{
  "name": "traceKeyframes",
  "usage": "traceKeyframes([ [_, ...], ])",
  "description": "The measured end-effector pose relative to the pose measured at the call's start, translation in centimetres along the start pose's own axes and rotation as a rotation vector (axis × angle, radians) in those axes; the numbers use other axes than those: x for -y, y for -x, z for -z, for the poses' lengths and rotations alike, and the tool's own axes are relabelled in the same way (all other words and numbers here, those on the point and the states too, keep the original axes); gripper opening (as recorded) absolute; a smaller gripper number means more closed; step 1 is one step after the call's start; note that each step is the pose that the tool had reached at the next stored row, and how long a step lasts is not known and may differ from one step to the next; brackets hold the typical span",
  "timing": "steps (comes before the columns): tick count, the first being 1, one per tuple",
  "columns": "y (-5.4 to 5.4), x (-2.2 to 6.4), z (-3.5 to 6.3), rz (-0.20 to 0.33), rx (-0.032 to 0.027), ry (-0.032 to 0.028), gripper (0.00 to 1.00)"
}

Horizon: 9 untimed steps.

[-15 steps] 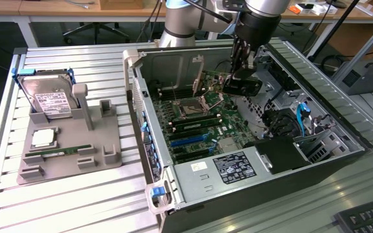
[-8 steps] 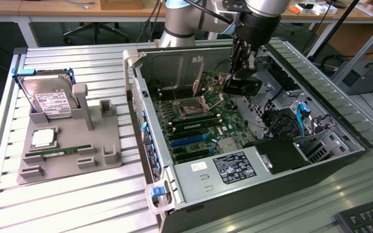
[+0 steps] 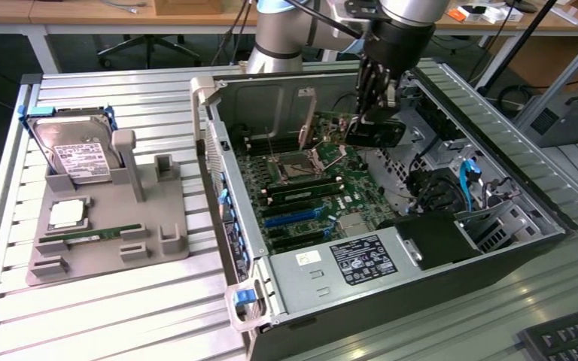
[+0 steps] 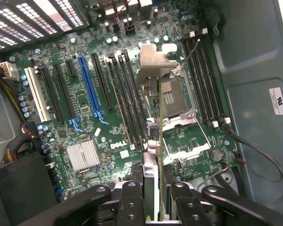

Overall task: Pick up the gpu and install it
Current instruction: 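Insert the gpu into the slot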

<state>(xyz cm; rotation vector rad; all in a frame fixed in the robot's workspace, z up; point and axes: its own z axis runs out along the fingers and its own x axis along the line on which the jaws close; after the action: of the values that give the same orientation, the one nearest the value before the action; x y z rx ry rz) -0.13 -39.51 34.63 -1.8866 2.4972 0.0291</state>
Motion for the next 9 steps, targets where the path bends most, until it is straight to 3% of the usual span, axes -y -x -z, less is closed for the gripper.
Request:
traceKeyframes([
  [9, -0.01, 0.00, -0.01, 0.050, -0.0006, 0.0009, 0.27],
])
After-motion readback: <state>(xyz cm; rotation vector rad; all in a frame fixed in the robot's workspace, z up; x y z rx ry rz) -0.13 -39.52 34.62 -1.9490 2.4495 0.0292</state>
